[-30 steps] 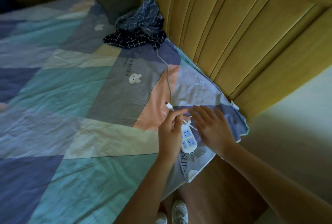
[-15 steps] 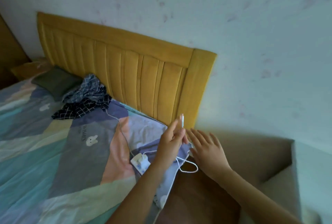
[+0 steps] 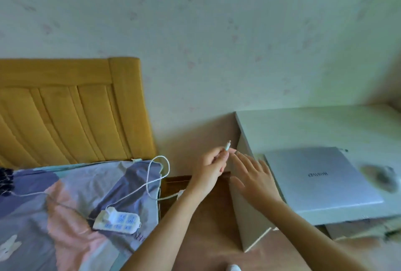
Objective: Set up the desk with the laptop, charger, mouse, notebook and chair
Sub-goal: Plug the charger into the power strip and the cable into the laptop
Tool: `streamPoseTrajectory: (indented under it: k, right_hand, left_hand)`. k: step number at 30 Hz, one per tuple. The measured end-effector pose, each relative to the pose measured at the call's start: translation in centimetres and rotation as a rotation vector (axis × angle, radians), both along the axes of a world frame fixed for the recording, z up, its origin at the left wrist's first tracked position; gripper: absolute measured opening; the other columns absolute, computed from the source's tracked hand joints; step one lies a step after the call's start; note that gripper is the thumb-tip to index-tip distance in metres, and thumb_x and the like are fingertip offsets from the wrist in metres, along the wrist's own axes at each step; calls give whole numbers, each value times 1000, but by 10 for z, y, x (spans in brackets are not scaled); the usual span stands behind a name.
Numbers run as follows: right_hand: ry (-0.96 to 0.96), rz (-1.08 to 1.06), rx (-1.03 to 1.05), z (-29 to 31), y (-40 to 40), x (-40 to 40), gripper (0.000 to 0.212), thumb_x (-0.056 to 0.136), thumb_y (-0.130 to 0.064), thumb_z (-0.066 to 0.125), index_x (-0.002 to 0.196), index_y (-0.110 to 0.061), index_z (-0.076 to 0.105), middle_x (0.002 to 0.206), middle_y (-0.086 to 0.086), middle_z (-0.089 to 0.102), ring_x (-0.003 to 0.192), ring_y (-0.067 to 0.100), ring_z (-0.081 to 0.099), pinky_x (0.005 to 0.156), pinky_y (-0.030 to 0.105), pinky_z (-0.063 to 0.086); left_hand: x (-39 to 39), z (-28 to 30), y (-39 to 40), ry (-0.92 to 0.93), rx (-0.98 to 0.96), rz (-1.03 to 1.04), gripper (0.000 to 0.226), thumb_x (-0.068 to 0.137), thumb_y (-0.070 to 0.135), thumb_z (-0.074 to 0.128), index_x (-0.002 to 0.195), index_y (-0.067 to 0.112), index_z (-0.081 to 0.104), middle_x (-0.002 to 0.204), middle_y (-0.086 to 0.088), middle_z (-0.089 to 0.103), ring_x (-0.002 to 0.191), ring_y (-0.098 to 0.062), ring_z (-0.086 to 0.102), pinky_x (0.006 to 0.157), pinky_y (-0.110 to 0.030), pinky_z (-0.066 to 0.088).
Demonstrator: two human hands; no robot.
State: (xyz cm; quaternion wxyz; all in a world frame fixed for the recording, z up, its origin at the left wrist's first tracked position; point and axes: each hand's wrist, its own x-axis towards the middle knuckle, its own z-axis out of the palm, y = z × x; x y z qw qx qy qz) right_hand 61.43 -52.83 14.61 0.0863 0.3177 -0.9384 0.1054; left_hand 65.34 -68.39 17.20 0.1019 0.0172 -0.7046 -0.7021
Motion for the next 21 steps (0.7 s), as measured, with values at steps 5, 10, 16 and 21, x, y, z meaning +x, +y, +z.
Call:
streamPoseTrajectory:
  k: [5,10,16,21]
  right_hand:
    - [-6,-167,13,0,77,-3,58,90,-38,56,143,-22,38,146,1,46,135,23,42,112,48,30]
    - [31,-265,71,-5,159,-27,60,87,-41,62,140,-18,44,139,5,54,126,27,52,105,50,41]
    - [-24,-338,109,-22,267,-69,66,90,-43,56,147,-19,33,145,5,48,132,25,46,108,49,35]
    - [-112,-367,148,-35,341,-101,64,95,-46,43,151,-23,19,153,0,34,141,20,30,115,44,22]
  left_hand:
    - [-19,-3,74,-34,-70,-201,30,101,26,46,108,7,68,57,5,33,48,-3,31,46,-11,27]
    - [-58,-12,152,-89,-90,-260,26,97,34,52,105,19,71,55,10,38,50,-3,36,52,-12,32]
    - [-107,-38,253,-171,-234,-198,22,94,38,56,104,20,66,63,8,62,52,-2,51,56,-19,44]
    - [-136,-54,310,-229,-257,-109,15,94,29,60,99,17,68,68,5,69,51,-7,53,56,-22,47]
